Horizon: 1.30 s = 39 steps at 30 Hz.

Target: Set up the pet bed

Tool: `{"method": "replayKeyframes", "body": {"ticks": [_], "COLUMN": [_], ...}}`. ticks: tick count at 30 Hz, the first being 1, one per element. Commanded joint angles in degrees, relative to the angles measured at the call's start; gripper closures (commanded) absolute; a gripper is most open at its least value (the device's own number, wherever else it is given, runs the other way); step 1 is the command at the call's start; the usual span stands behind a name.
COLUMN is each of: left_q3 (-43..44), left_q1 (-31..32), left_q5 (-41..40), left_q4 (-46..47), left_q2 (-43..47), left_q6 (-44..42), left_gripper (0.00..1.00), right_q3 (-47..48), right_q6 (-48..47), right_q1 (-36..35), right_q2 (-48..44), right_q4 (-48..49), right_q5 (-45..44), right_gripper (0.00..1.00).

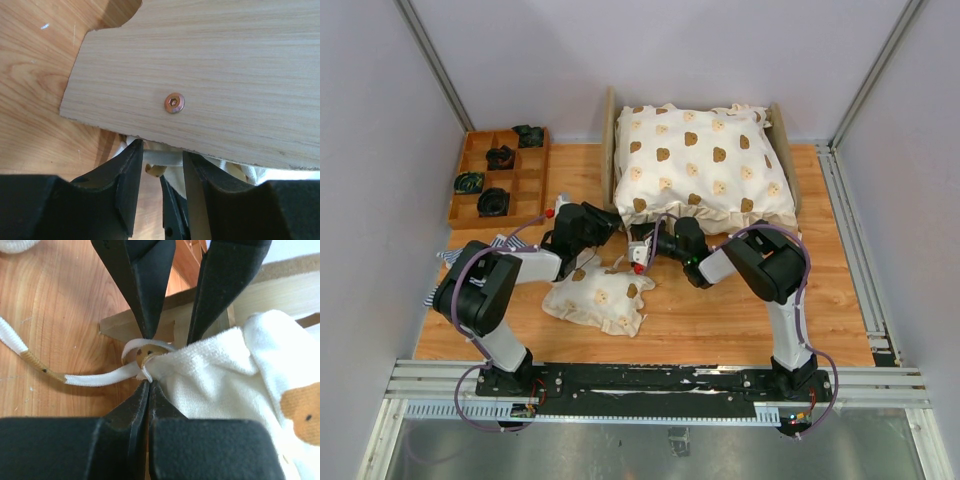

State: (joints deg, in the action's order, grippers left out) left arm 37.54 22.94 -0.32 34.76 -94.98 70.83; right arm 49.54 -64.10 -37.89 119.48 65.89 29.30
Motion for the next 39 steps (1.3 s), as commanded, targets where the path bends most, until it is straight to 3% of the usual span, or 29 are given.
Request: {"method": "replayKeyframes", "body": {"ticks": [1, 15, 19, 26, 39], "left_q3": [-1.2, -2.6, -3.5, -4.8, -0.9], "left_q1": [0.9, 2.2, 2.4, 2.3, 2.4], "left_q5": [0.6, 1.1, -0.3, -9.4, -12.3], "left_q4": [2.1, 2.6, 2.6, 2.5, 5.8], "left_q2": [1.1, 2.9, 4.2, 8.1, 1.3], "left_q6": [0.8, 1.5, 1.1, -0.4, -0.7], "left_gripper": [0.59, 0.70, 0.70, 0.67, 0.65], "right_q3": [-1.9, -1.3, -0.4, 0.7, 1.0], "right_q6": [3.0, -2.6, -4.9, -6.1, -5.8], "right_q1": [1.6, 2.6, 2.6, 2.7, 2.7], "right_q2": [-1.5, 0.0, 0.8, 0.8, 1.3], "right_q4": [4.3, 4.7, 4.7, 3.4, 3.7], "right_q5": [-3.1, -3.6, -3.8, -3.4, -2.7], "right_gripper": [1.00, 1.00, 1.00, 1.00, 1.00]}}
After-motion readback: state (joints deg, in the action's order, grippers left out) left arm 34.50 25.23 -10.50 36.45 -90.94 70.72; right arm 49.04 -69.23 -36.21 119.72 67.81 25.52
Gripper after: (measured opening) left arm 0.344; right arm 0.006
